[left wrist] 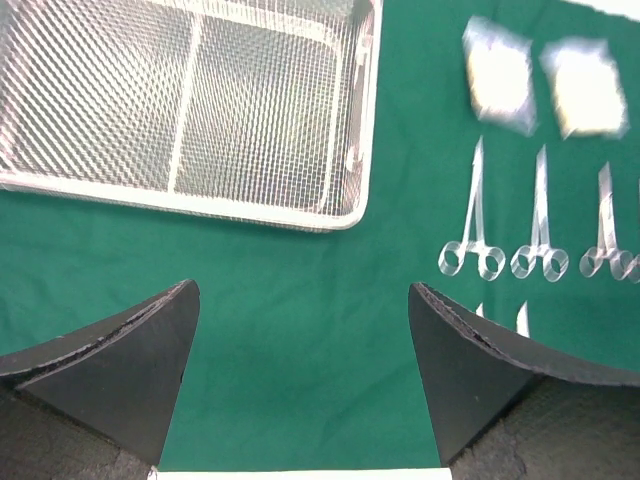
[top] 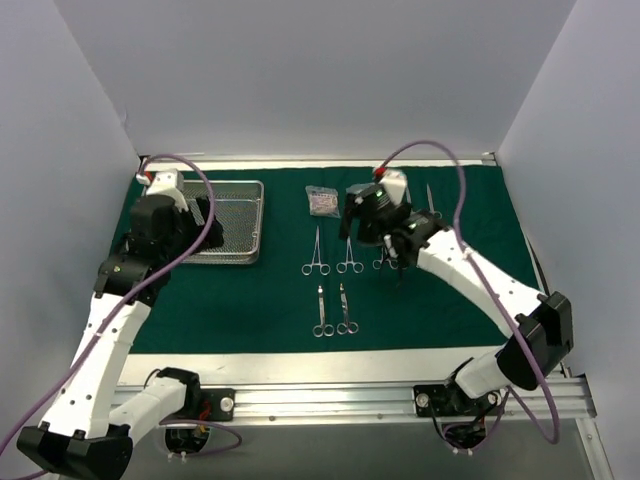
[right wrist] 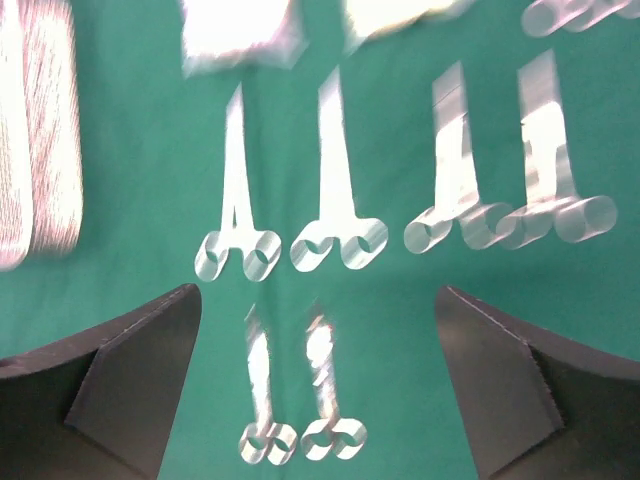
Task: Open and lay out the surgical kit
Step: Reset both arms
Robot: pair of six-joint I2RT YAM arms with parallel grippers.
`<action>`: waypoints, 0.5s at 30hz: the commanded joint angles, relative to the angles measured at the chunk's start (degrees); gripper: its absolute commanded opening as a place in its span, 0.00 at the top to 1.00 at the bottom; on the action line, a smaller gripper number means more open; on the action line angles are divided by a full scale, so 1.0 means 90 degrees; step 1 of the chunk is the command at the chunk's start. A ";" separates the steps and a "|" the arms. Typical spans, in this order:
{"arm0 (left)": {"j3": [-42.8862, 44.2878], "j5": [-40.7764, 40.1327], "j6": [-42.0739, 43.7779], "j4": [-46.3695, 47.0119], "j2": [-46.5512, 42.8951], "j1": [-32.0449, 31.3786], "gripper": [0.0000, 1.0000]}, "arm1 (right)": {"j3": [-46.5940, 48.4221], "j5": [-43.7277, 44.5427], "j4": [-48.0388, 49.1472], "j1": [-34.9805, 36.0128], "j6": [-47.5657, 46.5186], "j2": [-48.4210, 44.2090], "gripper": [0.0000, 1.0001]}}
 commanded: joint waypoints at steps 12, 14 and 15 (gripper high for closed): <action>0.2502 -0.1795 0.0506 -0.0809 -0.0668 0.0074 0.06 | 0.2164 0.1318 -0.1216 -0.3586 -0.1932 -0.2199 0.00; 0.2727 -0.2009 0.0760 -0.0848 -0.0892 -0.0004 0.06 | 0.2253 0.1545 -0.1080 -0.3586 -0.2166 -0.2646 0.00; 0.2785 -0.2349 0.0848 -0.0838 -0.0980 -0.0043 0.06 | 0.2273 0.1633 -0.1002 -0.3586 -0.2447 -0.2833 0.00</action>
